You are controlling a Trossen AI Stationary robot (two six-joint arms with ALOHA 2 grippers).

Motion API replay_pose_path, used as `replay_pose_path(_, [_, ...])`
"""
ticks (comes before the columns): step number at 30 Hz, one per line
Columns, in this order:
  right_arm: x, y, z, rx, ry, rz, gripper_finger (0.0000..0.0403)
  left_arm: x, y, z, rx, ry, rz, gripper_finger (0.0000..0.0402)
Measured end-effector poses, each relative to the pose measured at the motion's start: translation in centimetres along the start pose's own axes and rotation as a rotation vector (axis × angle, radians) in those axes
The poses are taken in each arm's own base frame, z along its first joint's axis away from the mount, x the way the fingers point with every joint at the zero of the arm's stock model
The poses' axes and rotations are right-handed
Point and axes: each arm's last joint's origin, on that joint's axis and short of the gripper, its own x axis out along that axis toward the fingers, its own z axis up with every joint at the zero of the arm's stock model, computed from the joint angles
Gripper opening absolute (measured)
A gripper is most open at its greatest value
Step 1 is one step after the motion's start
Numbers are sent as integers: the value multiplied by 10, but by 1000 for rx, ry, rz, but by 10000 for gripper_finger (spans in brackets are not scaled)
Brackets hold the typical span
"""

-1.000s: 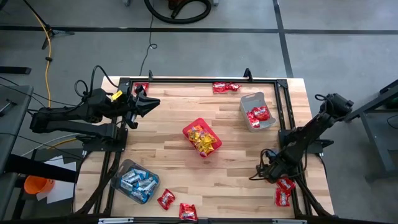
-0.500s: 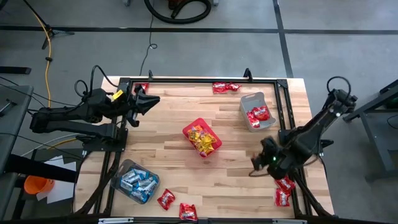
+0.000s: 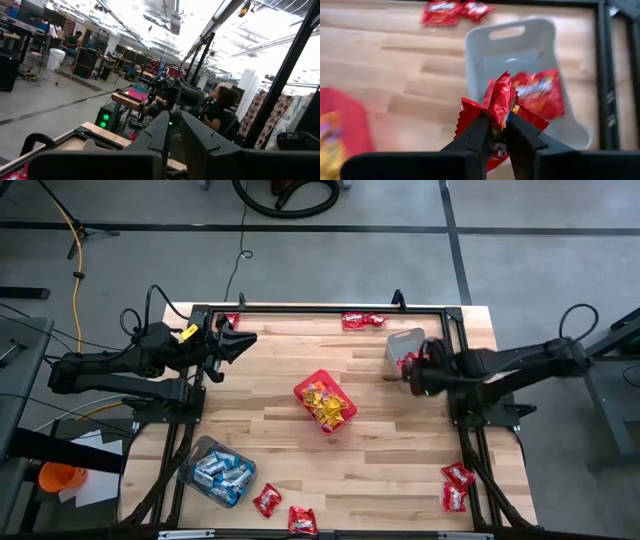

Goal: Sort candy
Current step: Put the red candy into the gray bin

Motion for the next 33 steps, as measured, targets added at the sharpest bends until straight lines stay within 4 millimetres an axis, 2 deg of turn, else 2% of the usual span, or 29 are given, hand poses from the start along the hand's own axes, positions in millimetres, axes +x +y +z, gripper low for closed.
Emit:
replay_pose_path(5, [19,3,25,-105,30,-25,63,0,0,0,-1,-2,1,31])
replay_pose_path(8, [28,0,36,-141,45,-47,81,0,0,0,-10,-2,1,31])
replay_pose_path(16, [38,-8,50,-179,94,-87,186,0,0,0,-26,-1,1,31])
replay_pose_path(20, [38,-7,51,-184,100,-66,220,0,0,0,-26,-1,1,31])
replay_pose_path(27, [38,8,53,-125,164,130,228,0,0,-1,-19,8,4,31])
replay_pose_path(33, [32,34,67,-8,28,392,229,0,1,-3,87,27,14,31])
